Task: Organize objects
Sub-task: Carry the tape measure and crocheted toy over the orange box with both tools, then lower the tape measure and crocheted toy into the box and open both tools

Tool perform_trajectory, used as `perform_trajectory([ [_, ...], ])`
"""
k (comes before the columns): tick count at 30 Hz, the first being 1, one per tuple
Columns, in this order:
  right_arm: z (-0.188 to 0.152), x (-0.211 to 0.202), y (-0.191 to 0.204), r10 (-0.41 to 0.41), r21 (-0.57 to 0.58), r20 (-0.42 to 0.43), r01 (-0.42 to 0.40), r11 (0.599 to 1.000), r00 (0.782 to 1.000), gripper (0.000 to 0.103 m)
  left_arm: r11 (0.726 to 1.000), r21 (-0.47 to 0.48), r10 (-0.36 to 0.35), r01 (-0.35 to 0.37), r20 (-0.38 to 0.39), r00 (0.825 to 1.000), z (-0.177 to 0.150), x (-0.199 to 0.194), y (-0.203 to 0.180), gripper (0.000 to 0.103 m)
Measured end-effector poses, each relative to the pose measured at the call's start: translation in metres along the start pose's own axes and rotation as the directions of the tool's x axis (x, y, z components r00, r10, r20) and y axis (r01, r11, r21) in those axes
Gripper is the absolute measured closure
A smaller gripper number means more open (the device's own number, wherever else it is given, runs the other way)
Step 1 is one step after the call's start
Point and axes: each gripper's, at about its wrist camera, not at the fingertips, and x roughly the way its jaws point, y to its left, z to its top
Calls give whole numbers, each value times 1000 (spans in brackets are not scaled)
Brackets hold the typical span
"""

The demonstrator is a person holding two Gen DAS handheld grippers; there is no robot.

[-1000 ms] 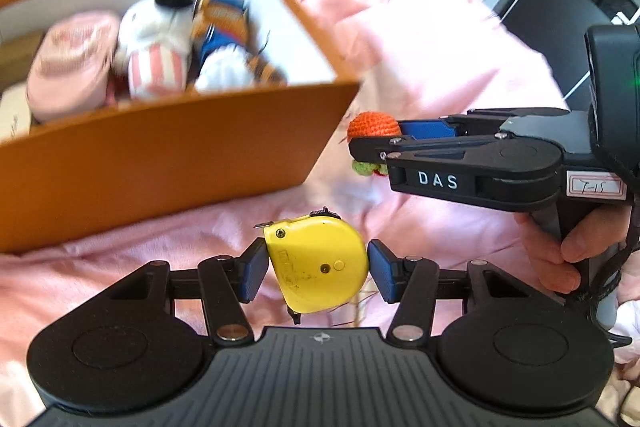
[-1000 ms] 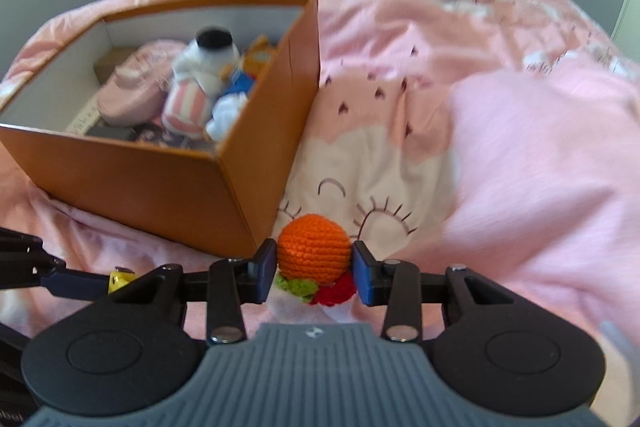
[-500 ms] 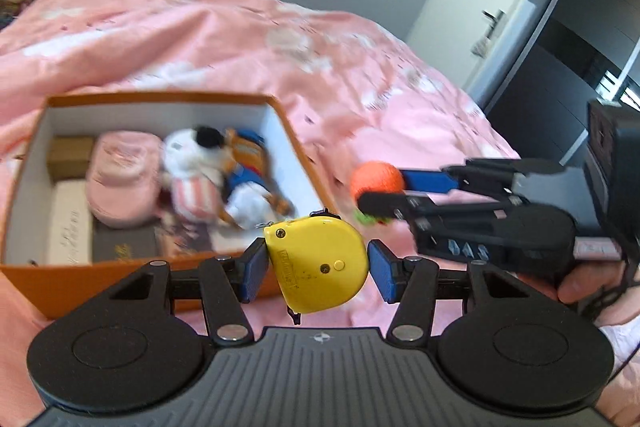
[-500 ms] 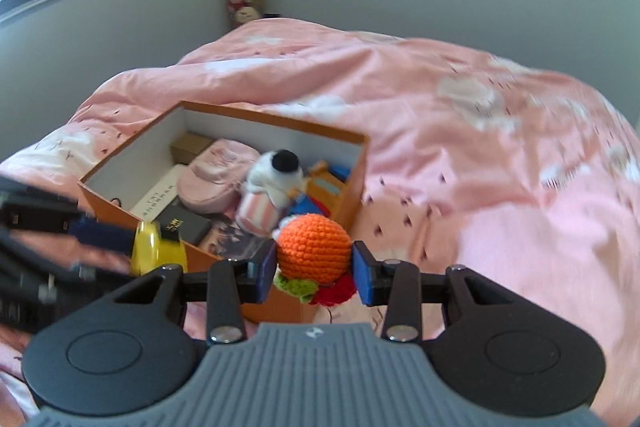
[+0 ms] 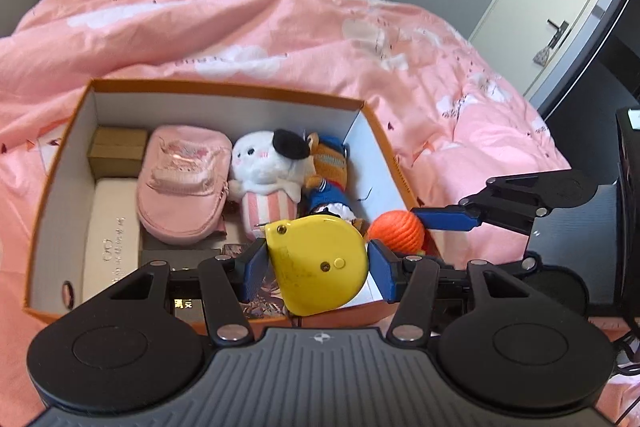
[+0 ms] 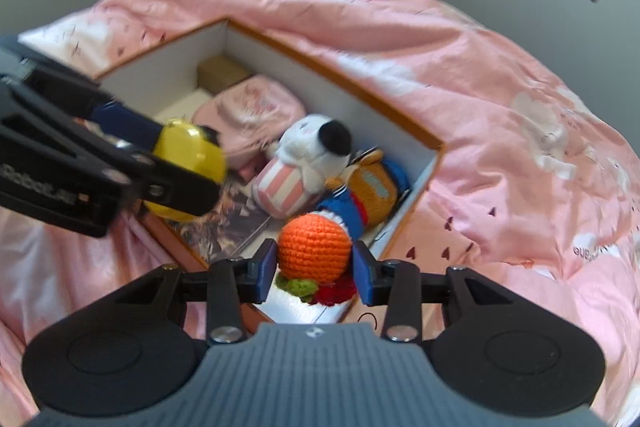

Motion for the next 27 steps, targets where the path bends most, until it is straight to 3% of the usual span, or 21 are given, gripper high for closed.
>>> perform_trajectory([
  [5, 4, 24, 2, 17, -47, -107, -22, 999, 994, 61, 1000, 0, -18, 18, -48, 999, 3, 17, 7, 42],
  [13, 9, 33, -7, 75, 8, -166, -74, 997, 983, 61, 997, -53, -70, 64, -125, 990, 10, 37, 27, 42],
  [22, 10, 32, -9, 83, 13, -172, -82, 997, 982, 60, 994, -90, -75, 58, -190, 979, 17, 55, 35, 42],
  [27, 11, 23, -11, 89, 19, -136, -88, 996, 987, 52, 995, -92, -64, 44, -233, 970, 18, 66, 32, 42],
])
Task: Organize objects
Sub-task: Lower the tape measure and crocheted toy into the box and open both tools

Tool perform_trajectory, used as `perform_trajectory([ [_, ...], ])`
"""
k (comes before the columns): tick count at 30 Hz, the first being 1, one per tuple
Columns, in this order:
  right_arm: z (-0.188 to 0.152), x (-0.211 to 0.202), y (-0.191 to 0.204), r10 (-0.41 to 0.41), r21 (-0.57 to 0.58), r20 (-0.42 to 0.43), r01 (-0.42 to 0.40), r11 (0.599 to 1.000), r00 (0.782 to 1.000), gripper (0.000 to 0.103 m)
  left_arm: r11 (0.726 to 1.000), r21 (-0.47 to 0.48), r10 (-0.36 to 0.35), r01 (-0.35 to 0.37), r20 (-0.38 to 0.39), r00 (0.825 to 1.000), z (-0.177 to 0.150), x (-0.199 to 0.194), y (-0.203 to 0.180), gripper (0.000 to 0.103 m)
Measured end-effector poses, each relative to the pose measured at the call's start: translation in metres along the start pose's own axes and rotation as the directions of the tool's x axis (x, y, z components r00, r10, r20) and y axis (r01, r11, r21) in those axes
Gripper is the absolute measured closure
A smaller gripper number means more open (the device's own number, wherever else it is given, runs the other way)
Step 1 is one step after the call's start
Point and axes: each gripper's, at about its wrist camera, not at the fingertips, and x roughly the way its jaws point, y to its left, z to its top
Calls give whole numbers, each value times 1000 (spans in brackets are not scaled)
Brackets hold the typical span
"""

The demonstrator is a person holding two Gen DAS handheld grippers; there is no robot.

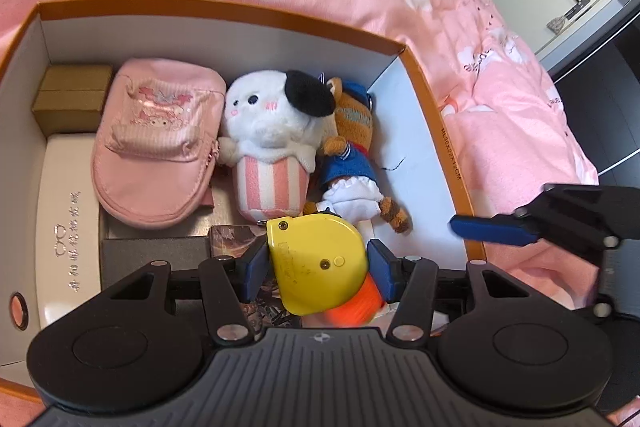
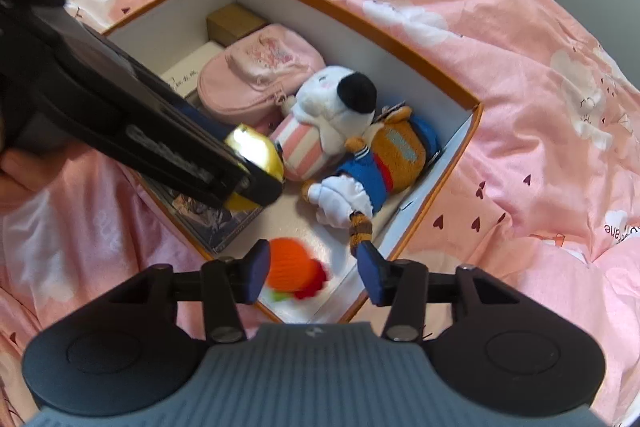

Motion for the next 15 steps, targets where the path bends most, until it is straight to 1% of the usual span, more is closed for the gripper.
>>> perform_trajectory([
  [3, -1, -12, -2, -34, 4, 57, 34, 999, 998, 52, 1000, 2, 13, -13, -20, 1000, 1, 6, -3, 42],
  [7, -4, -28, -8, -112, 27, 134, 110, 994, 985, 52, 999, 9, 36, -36, -34, 999, 2, 15, -9, 42],
  [10, -7, -31, -16, -148, 53, 152, 141, 989, 977, 52, 999, 4, 45, -45, -39, 998, 4, 22, -13, 42],
  [15, -12, -26, -26, -147, 94, 154, 134, 987, 977, 52, 998, 0, 59, -60, -73, 996, 6, 37, -21, 42],
])
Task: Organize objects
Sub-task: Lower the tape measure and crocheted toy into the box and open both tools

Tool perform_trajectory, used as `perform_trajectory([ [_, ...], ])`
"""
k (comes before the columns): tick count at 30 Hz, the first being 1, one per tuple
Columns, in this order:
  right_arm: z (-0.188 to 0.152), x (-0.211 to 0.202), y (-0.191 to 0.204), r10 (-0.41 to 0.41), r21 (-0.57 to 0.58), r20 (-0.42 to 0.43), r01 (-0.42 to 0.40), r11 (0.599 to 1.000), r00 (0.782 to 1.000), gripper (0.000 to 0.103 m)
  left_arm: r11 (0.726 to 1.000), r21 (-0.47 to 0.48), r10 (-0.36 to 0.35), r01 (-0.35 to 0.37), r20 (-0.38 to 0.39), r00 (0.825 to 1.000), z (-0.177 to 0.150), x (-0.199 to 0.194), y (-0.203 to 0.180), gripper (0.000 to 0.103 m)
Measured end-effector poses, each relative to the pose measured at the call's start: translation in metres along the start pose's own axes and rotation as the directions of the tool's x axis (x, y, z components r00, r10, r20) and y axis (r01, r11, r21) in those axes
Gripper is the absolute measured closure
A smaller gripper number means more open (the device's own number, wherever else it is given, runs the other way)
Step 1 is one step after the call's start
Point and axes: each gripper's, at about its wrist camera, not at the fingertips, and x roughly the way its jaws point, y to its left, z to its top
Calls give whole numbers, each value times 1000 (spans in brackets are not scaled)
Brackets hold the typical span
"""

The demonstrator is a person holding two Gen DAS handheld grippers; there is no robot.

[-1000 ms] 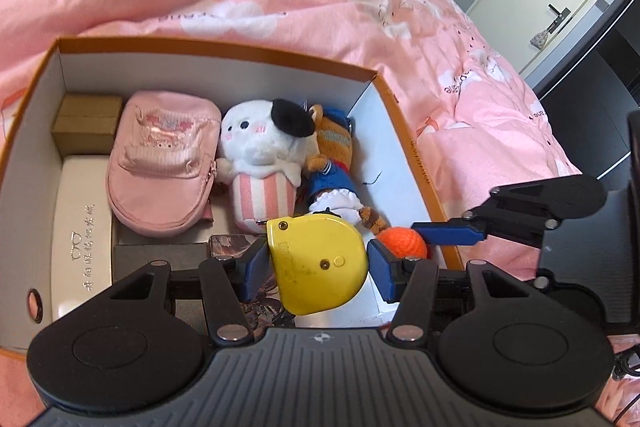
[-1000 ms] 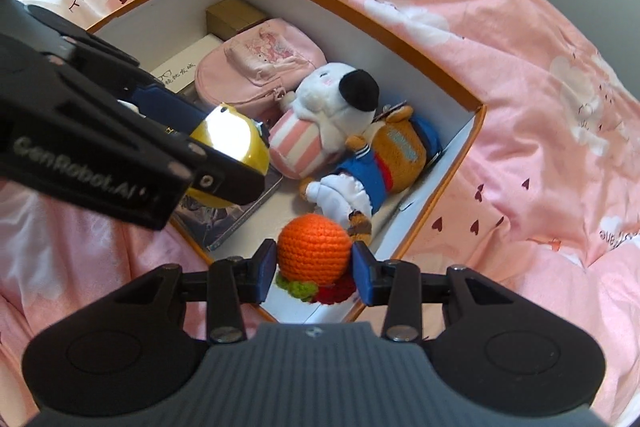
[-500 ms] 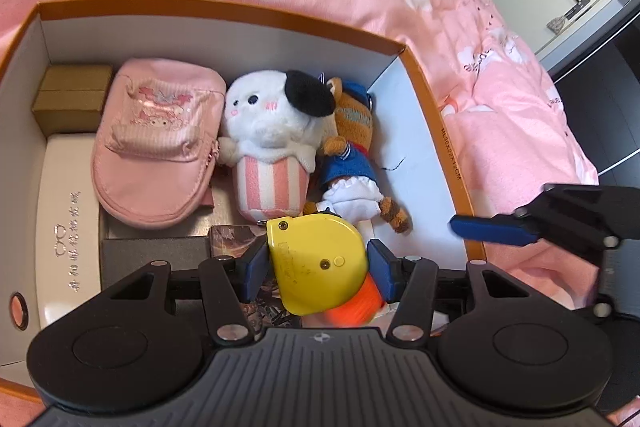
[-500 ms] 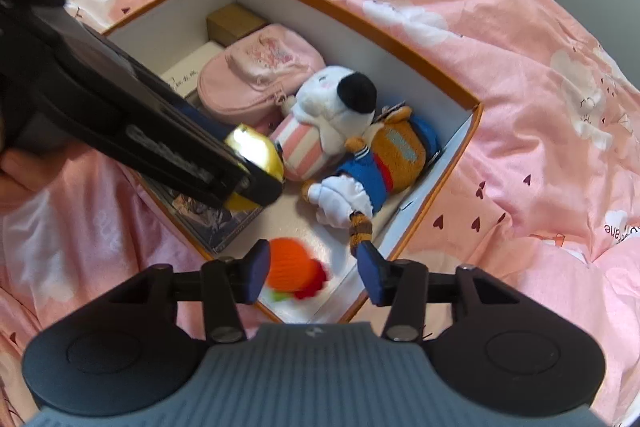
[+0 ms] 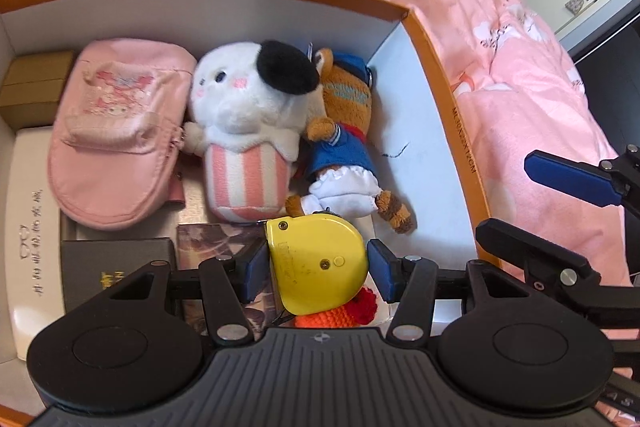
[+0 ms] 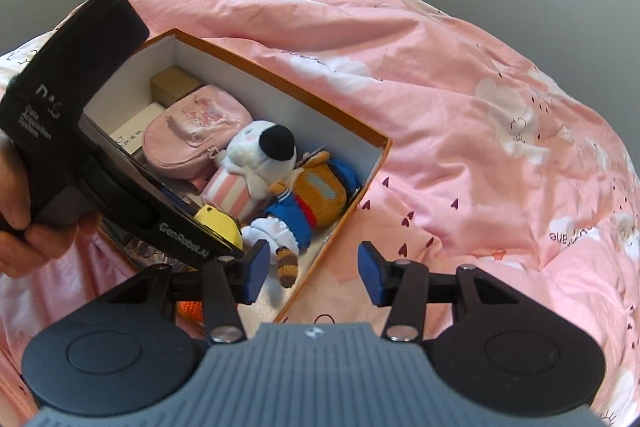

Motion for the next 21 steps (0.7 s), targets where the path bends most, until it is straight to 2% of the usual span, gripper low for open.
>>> perform_trajectory([
  [9, -6, 5, -2, 22, 20, 3, -22, 1000, 1000, 52, 1000, -3, 19, -20, -27, 999, 3, 8, -3, 41],
  [14, -9, 5, -1, 26, 26, -2, -26, 999, 1000, 52, 1000, -9, -3, 3, -21, 1000, 3, 0, 0, 33],
  [21, -10, -3, 4, 36, 28, 3, -36, 999, 999, 51, 1000, 5, 2, -2, 52, 999, -6, -33, -3, 33],
])
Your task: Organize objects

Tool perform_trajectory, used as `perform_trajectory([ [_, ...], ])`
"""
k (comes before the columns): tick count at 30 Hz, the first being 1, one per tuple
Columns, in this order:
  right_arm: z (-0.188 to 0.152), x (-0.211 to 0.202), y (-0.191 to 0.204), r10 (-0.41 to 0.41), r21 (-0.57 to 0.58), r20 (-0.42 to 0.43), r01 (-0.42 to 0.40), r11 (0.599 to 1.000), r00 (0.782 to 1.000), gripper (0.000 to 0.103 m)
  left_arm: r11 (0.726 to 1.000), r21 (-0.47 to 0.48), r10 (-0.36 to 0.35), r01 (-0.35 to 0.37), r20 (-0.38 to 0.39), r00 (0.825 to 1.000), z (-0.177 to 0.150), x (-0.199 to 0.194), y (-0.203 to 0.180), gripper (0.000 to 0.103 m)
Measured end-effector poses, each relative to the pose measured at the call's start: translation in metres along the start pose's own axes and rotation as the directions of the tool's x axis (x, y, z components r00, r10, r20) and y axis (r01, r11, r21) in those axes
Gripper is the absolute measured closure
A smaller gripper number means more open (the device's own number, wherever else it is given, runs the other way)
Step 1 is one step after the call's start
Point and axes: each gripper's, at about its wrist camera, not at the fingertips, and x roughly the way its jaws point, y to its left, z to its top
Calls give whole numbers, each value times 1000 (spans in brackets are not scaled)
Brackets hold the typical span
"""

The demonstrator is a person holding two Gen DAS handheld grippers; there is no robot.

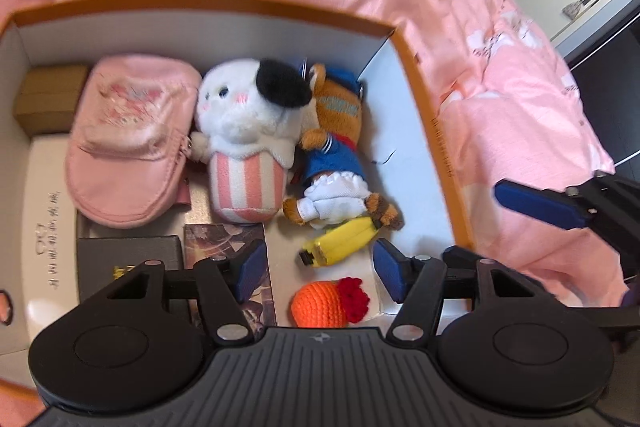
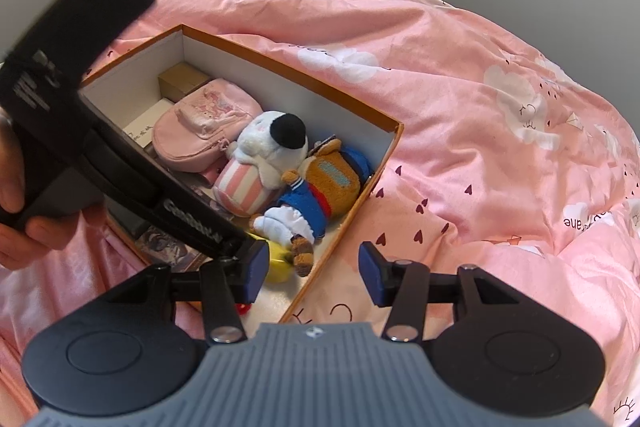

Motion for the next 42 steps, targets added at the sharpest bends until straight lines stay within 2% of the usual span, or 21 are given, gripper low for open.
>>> perform_trajectory([
  [6, 0, -17, 10, 5, -1, 27, -5, 1000, 1000, 51, 998, 47, 25, -32, 129, 991, -8, -46, -12, 33],
  [9, -2, -30, 15, 22, 28, 52, -23, 999, 998, 48, 995, 84, 42, -61, 211, 977, -18, -72, -20, 33],
  [11, -4, -38, 17, 38, 66, 72, -42, 997, 997, 47, 991, 102, 59, -89, 270, 961, -24, -87, -26, 33],
  [13, -5, -47, 20, 52, 112, 102, -64, 992, 993, 47, 984, 111, 95, -139, 332, 939, -35, -103, -30, 33],
  [15, -6, -56, 24, 54, 159, 135, -75, 984, 989, 47, 974, 113, 139, -198, 395, 908, -45, -117, -37, 33],
  [17, -8, -65, 29, 44, 194, 168, -77, 978, 985, 46, 962, 115, 173, -247, 444, 879, -55, -128, -42, 28],
  [22, -13, -83, 41, 25, 292, 224, -91, 952, 974, 42, 937, 125, 216, -326, 523, 824, -77, -151, -51, 18],
  [25, -16, -92, 47, 2, 358, 245, -93, 929, 969, 36, 929, 97, 246, -357, 561, 791, -87, -160, -51, 17],
  [28, -18, -97, 56, -22, 368, 251, -75, 927, 968, 33, 910, 72, 289, -409, 599, 747, -98, -166, -47, 15],
  [29, -20, -99, 58, -37, 377, 252, -63, 924, 967, 32, 904, 63, 303, -423, 602, 738, -101, -167, -46, 15],
  [31, -23, -102, 60, -62, 408, 256, -50, 912, 965, 30, 900, 49, 318, -432, 605, 730, -106, -166, -42, 15],
  [34, -28, -106, 62, -70, 458, 282, -70, 886, 957, 26, 906, 21, 329, -423, 594, 734, -112, -162, -32, 15],
  [36, -31, -108, 66, -71, 472, 312, -90, 877, 948, 17, 906, 8, 335, -423, 596, 730, -118, -159, -27, 15],
  [38, -32, -107, 71, -92, 472, 315, -72, 878, 945, 16, 903, -1, 347, -429, 589, 730, -125, -154, -22, 15],
  [42, -35, -102, 84, -135, 455, 283, -9, 890, 949, 16, 916, -20, 348, -402, 542, 765, -137, -145, -7, 15],
])
